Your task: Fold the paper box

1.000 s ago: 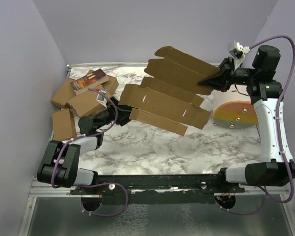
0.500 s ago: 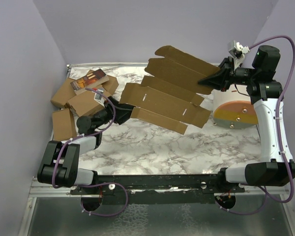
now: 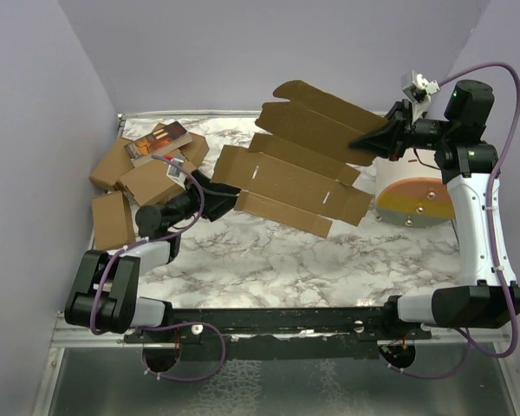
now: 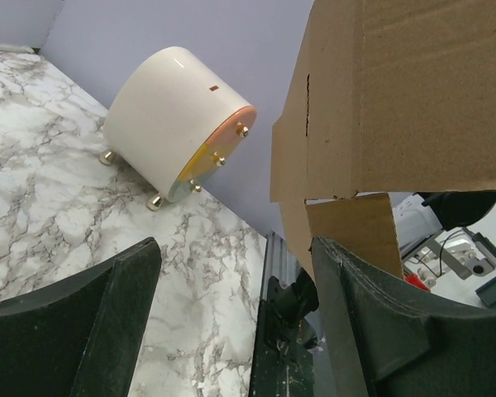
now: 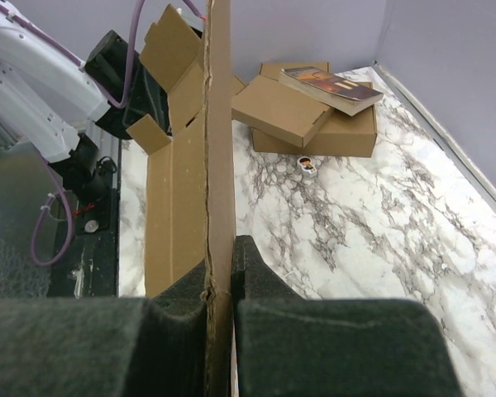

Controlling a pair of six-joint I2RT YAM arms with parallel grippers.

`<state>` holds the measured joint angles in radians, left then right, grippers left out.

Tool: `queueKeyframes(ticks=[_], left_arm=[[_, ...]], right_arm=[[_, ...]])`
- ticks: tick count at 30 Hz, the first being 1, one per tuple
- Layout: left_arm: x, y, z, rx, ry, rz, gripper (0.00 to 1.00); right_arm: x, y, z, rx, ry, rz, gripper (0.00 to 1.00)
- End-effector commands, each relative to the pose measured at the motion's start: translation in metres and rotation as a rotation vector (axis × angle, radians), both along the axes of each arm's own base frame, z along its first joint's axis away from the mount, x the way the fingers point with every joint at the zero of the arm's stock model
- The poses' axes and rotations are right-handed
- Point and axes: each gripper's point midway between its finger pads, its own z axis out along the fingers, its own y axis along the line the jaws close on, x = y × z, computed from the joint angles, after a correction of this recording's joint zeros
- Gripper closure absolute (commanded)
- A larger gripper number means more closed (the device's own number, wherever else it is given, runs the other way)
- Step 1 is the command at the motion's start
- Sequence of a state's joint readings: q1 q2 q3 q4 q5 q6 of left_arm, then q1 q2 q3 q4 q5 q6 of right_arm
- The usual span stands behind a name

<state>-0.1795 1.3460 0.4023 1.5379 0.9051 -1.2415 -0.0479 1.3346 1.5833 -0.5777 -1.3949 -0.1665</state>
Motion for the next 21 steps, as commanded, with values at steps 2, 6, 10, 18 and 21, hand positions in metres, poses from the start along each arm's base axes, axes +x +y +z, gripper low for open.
queueKeyframes(ticks=[2, 6, 10, 18, 21], left_arm=[[-0.029, -0.001, 0.042, -0.049, -0.284, -0.032, 0.23], [-0.031, -0.006, 0.042, -0.052, -0.277, -0.050, 0.23], [-0.032, -0.008, 0.041, -0.056, -0.271, -0.060, 0.23], [-0.027, -0.013, 0.038, -0.072, -0.226, -0.063, 0.23], [-0.024, -0.013, 0.036, -0.081, -0.198, -0.064, 0.23]], right_arm=[[0.005, -0.002, 0.002, -0.007, -0.017, -0.027, 0.99], [0.006, -0.003, 0.000, -0.007, -0.013, -0.030, 0.99], [0.006, -0.002, 0.000, -0.006, -0.012, -0.028, 0.99], [0.005, -0.002, -0.002, -0.005, -0.011, -0.028, 0.99], [0.006, -0.003, -0.002, -0.009, -0.018, -0.035, 0.99]])
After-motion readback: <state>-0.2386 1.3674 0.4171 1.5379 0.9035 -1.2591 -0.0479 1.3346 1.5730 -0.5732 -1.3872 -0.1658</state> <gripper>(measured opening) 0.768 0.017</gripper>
